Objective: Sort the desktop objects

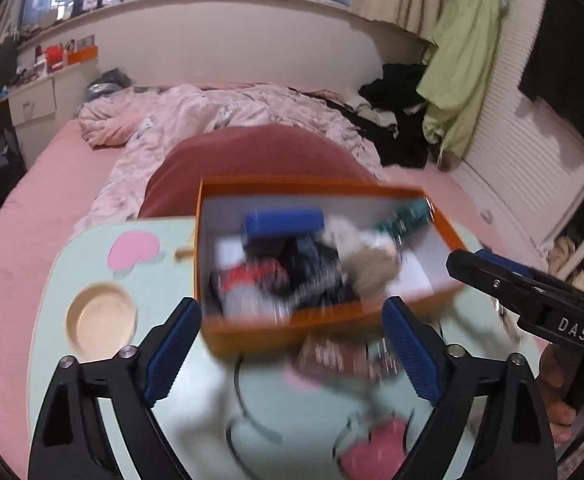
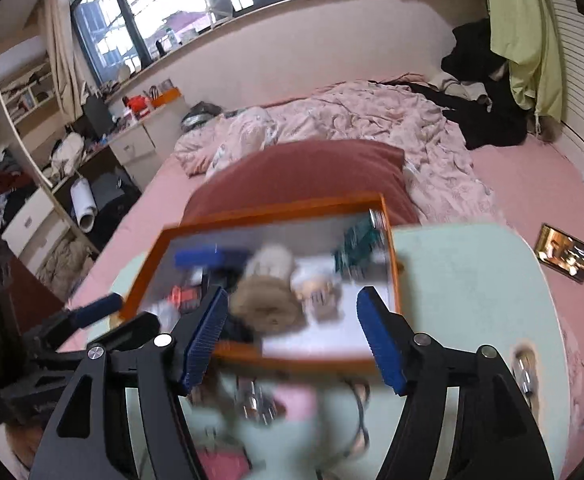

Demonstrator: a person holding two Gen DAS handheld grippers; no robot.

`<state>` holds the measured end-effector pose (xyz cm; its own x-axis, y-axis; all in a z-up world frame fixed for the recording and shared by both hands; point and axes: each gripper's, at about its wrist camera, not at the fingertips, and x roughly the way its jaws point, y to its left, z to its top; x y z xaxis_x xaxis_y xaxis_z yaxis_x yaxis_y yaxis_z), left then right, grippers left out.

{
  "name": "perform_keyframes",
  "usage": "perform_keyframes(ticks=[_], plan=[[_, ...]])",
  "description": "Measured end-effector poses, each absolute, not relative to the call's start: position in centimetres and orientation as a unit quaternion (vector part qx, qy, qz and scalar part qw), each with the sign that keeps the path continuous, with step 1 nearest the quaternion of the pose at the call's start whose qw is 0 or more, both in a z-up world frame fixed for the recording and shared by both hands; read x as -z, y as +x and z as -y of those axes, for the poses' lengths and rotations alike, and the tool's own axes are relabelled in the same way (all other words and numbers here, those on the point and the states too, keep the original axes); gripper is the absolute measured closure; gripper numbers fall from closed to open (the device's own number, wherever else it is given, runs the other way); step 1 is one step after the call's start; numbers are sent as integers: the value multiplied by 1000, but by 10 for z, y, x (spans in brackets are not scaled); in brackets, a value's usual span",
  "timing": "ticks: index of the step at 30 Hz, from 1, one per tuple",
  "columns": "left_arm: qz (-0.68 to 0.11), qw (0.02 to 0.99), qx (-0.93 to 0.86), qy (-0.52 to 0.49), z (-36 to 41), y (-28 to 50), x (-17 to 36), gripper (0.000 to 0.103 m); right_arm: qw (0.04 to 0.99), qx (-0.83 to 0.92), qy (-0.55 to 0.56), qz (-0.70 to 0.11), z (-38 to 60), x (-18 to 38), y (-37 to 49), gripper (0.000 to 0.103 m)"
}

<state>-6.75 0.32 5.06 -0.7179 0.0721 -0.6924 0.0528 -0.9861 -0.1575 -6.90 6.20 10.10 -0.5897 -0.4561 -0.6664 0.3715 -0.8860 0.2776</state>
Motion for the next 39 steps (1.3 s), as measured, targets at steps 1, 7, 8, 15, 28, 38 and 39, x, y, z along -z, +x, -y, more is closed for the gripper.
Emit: perform_keyframes(ticks=[1,7,8,15,28,38,39], plan=[[71,5,-922,-380,-8,-59,-47,9,229,890,392,48,-65,-97,-59,35],[22,-31,-899,-435,-30,-31,-1,6,206,880,429,5,-72,-57,-9,35],[26,-31,-895,-444,-31,-31,8,6,194,880,433,-10,-72,-50,-6,35],[34,-54,-897,-438,-21,-31,16,0,160,889,422,-76,-57,-27,5,8],[34,-58,-898,-434,-22,-29,21,0,165,888,422,-78,-61,-19,7,4],[34,-58,-898,-434,-22,-28,21,0,166,888,422,-79,-62,-19,7,4],[34,-58,-898,-434,-22,-28,21,0,166,888,422,-79,-61,-19,7,4]])
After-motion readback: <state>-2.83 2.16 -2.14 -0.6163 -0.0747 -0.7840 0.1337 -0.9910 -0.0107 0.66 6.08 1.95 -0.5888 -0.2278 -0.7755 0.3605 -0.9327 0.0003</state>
